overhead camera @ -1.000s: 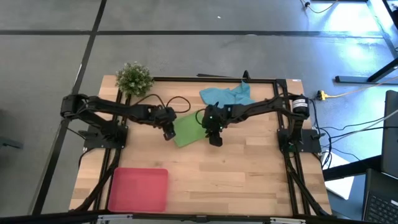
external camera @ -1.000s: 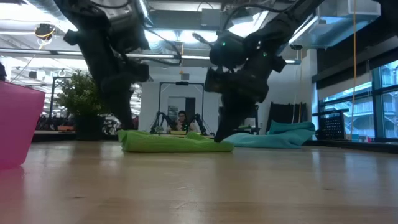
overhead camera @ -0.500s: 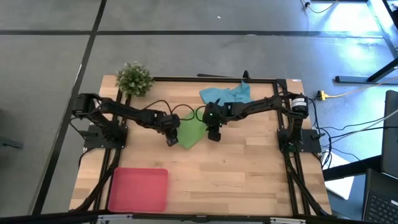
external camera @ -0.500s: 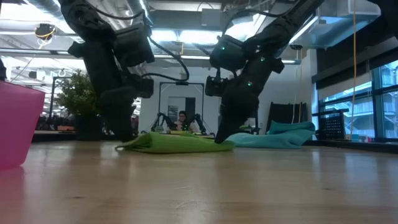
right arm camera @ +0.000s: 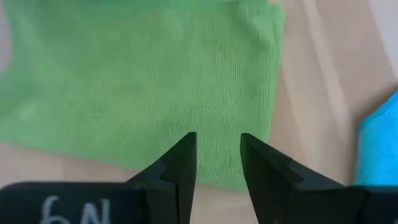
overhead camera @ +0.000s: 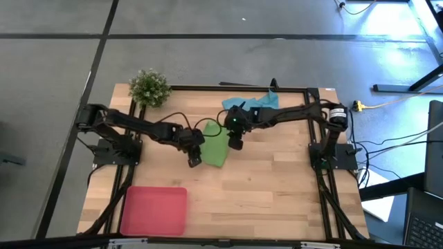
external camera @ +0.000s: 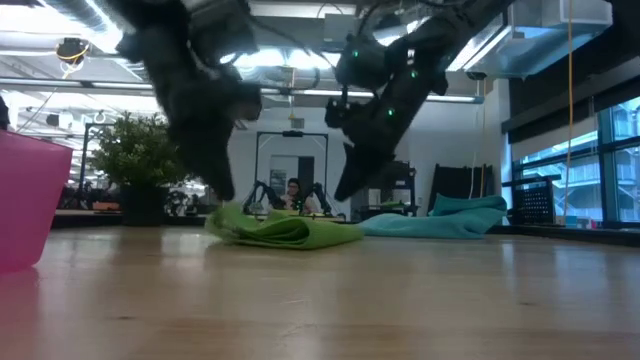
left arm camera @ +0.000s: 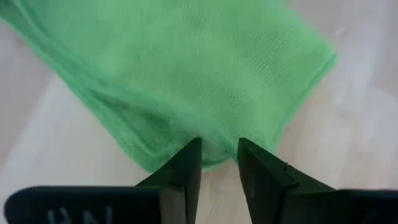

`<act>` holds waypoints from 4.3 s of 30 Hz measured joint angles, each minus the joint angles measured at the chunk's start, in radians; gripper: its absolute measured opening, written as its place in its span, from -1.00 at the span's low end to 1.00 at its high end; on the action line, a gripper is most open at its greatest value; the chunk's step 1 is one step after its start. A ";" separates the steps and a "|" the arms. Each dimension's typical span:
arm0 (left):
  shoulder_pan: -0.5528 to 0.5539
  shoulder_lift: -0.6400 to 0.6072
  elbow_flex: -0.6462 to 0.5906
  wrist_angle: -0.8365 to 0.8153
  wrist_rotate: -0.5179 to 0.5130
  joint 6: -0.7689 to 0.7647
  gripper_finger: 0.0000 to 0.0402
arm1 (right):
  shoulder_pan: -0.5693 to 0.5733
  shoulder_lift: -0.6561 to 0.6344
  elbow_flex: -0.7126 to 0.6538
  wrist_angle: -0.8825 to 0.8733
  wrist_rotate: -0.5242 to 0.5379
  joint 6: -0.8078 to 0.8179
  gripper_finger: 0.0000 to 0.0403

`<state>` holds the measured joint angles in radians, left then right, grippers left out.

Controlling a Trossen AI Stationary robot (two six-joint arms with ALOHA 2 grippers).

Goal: Roll microfiber towels into tight, uniform cylinder then place into a basket
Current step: Roll the microfiber green towel

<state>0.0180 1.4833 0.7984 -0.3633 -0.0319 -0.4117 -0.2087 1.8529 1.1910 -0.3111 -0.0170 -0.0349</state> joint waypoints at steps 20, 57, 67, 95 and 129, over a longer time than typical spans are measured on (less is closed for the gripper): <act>0.024 0.034 -0.084 0.059 -0.111 0.080 -0.52 | 0.067 0.070 -0.093 0.136 -0.158 0.000 -0.38; -0.063 -0.265 -0.092 -0.011 -0.101 -0.004 -0.52 | 0.102 -0.090 -0.050 -0.087 -0.135 -0.292 -0.38; -0.069 -0.347 -0.092 -0.050 -0.144 -0.007 -0.52 | 0.153 -0.038 -0.050 -0.017 -0.171 -0.386 -0.38; -0.069 -0.346 -0.092 -0.055 -0.143 0.002 -0.52 | 0.163 0.008 -0.050 0.075 -0.226 -0.470 -0.30; -0.069 -0.346 -0.092 -0.054 -0.135 0.001 -0.53 | 0.179 0.010 -0.324 0.490 -0.181 -0.602 -0.05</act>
<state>-0.0509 1.1376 0.7067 -0.4177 -0.1671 -0.4107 -0.0299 1.8629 0.8673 0.1790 -0.1976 -0.6373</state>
